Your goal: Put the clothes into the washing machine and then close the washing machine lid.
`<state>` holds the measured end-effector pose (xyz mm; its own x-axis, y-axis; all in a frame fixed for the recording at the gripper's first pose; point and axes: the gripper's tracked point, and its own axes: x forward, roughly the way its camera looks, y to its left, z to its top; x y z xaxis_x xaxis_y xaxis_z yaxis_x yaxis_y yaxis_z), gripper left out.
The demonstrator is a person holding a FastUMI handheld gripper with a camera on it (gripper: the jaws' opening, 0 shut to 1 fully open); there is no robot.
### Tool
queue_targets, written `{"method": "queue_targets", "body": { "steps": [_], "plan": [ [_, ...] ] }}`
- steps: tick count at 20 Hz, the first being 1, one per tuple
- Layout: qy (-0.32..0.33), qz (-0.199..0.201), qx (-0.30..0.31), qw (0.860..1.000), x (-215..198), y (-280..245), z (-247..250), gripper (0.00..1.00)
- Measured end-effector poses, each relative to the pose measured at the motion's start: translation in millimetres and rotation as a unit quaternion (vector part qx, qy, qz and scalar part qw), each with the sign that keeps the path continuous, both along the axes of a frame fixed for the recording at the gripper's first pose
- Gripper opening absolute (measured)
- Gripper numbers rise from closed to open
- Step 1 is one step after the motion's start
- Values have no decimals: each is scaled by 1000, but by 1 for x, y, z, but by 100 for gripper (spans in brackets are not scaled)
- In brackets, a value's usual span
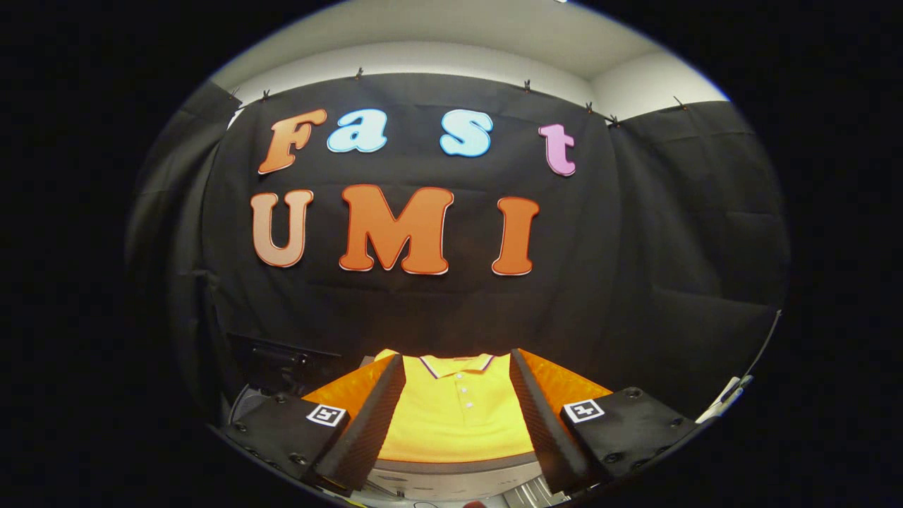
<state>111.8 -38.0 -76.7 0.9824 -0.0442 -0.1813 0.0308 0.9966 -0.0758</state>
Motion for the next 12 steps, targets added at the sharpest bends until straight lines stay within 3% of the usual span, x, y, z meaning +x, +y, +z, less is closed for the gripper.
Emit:
{"method": "queue_targets", "body": {
  "steps": [7, 12],
  "plan": [
    [152, 13, 14, 988, 114, -32, -126, 97],
    [213, 10, 50, 976, 148, -36, -165, 97]
  ]
}}
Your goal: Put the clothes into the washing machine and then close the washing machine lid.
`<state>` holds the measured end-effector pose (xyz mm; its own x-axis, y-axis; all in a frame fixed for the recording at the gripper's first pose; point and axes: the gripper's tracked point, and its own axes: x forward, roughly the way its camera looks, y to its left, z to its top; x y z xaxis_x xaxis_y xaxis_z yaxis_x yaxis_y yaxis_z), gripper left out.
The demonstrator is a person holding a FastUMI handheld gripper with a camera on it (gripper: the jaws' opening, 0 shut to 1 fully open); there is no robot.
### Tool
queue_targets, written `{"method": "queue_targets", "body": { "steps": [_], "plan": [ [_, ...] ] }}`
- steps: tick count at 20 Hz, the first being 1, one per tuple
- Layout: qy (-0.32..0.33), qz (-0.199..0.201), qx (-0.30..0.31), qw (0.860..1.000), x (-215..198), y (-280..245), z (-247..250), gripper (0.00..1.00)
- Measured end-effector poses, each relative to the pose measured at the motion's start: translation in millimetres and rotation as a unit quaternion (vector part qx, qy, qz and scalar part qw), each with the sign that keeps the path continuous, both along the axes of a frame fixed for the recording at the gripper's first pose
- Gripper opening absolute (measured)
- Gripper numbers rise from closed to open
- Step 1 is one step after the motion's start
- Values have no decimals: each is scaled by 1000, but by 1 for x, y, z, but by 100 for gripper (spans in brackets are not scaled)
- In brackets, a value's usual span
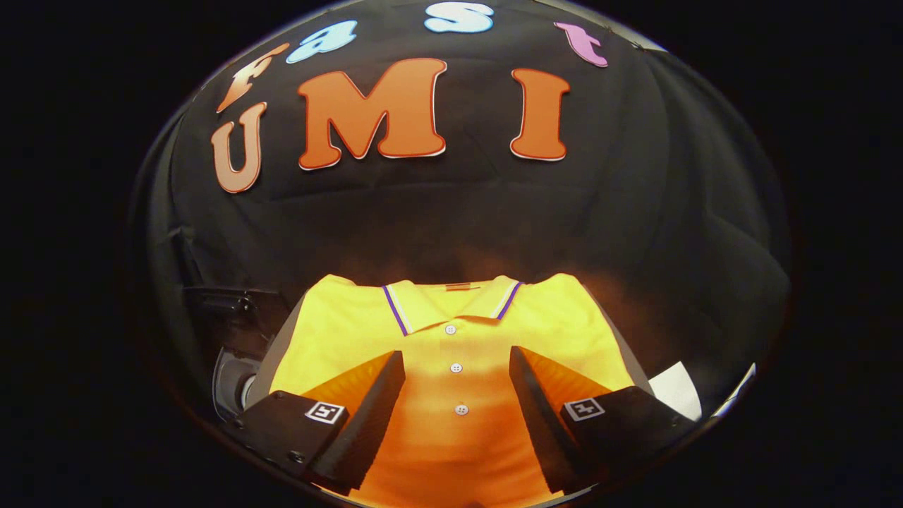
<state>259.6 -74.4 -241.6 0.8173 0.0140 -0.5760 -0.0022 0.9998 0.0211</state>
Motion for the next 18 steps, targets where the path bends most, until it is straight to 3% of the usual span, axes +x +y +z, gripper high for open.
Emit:
{"method": "queue_targets", "body": {
  "steps": [3, 4, 7, 9, 13, 15, 18],
  "plan": [
    [59, -1, -1, 998, -10, -6, -25, 97],
    [35, -6, 0, 999, 5, -7, -19, 98],
    [62, 13, -3, 998, -6, 3, -25, 95],
    [62, 24, -5, 998, -4, 9, -26, 70],
    [65, 20, 4, 998, -7, 14, -27, 31],
    [71, 2, 5, 997, -8, 16, -27, 29],
    [71, 5, -19, 997, -11, 16, -25, 29]
  ]
}}
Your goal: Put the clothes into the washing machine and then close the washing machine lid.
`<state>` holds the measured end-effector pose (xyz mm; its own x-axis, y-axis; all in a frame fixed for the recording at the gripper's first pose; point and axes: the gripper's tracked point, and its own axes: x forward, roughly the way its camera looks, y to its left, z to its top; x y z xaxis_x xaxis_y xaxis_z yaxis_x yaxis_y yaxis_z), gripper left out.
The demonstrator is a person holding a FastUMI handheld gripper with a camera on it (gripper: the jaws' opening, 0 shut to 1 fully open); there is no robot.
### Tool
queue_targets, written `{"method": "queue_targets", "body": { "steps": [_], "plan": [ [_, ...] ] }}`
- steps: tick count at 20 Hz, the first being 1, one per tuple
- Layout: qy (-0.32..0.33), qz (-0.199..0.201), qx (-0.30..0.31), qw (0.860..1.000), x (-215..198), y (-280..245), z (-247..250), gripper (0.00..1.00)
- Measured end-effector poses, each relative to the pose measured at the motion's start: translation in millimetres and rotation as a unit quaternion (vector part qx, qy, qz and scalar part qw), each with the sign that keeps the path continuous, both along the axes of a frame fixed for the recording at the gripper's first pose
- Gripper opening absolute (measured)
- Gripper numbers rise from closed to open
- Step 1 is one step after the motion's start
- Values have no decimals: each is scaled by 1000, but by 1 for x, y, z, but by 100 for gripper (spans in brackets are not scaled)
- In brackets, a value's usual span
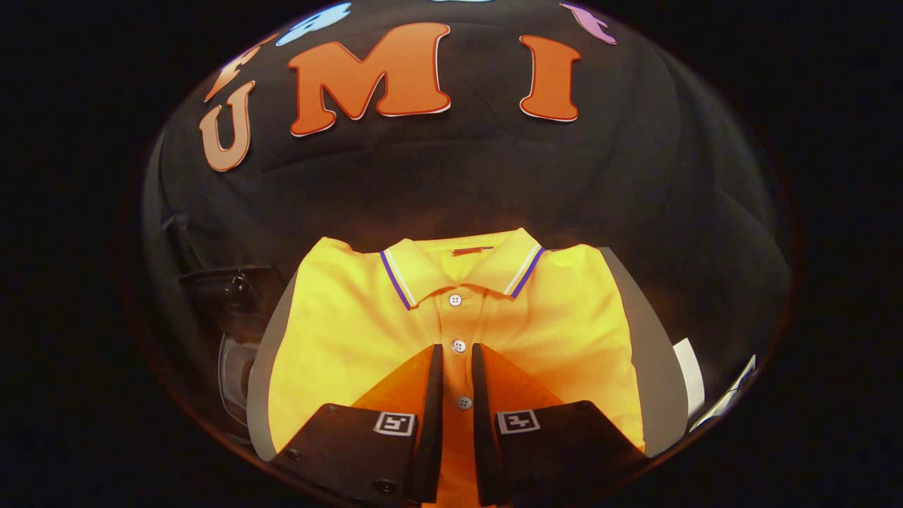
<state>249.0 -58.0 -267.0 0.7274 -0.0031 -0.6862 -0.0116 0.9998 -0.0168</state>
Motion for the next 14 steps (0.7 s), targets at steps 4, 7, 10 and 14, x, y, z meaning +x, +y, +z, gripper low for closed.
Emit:
{"method": "queue_targets", "body": {
  "steps": [4, 7, 10, 14],
  "plan": [
    [4, -9, 1, 1000, 1, 2, -1, 15],
    [-17, -40, 138, 989, 3, 2, 5, 15],
    [-46, -57, 247, 966, 3, 1, 15, 8],
    [-95, -25, 234, 967, 5, 2, 34, 8]
  ]
}}
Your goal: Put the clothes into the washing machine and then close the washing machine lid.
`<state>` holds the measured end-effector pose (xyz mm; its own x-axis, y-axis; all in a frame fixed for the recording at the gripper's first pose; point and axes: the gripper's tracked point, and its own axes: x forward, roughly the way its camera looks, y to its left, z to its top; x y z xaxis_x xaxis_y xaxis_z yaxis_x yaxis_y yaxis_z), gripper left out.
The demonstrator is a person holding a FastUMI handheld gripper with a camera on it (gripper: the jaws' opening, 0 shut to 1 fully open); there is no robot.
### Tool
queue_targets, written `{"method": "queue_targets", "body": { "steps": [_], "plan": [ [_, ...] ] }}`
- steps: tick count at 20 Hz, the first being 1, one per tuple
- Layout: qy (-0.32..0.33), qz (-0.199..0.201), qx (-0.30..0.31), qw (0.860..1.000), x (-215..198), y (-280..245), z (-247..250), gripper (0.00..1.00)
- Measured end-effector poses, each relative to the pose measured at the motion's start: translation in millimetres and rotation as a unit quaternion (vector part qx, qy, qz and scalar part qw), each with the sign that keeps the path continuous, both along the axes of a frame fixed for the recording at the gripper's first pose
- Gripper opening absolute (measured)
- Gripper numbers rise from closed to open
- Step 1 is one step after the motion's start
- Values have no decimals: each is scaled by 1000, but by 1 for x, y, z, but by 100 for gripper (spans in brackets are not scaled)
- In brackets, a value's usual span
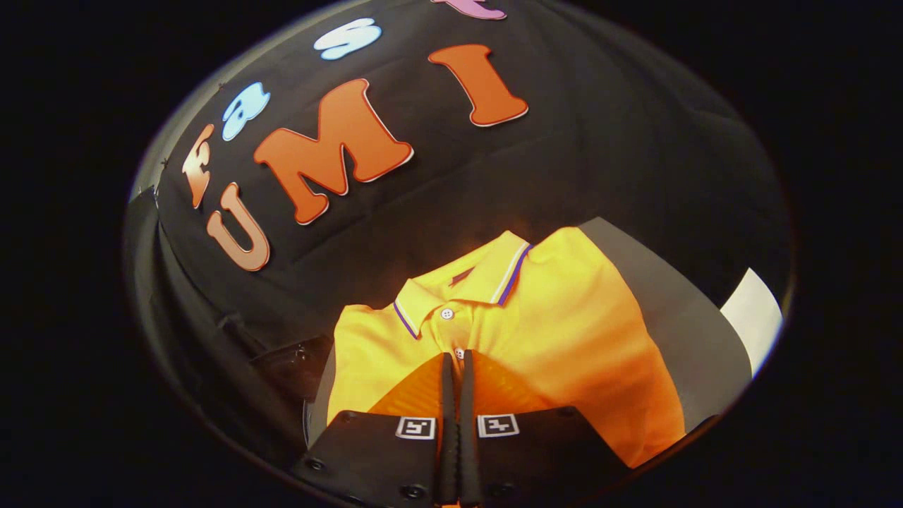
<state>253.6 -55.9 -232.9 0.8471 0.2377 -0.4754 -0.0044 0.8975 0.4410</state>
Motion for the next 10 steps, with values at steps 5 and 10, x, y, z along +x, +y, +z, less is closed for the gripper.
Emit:
{"method": "queue_targets", "body": {
  "steps": [5, 10],
  "plan": [
    [-56, 26, 47, 997, -24, 13, 50, 8],
    [-102, 40, 68, 992, -49, 34, 100, 8]
  ]
}}
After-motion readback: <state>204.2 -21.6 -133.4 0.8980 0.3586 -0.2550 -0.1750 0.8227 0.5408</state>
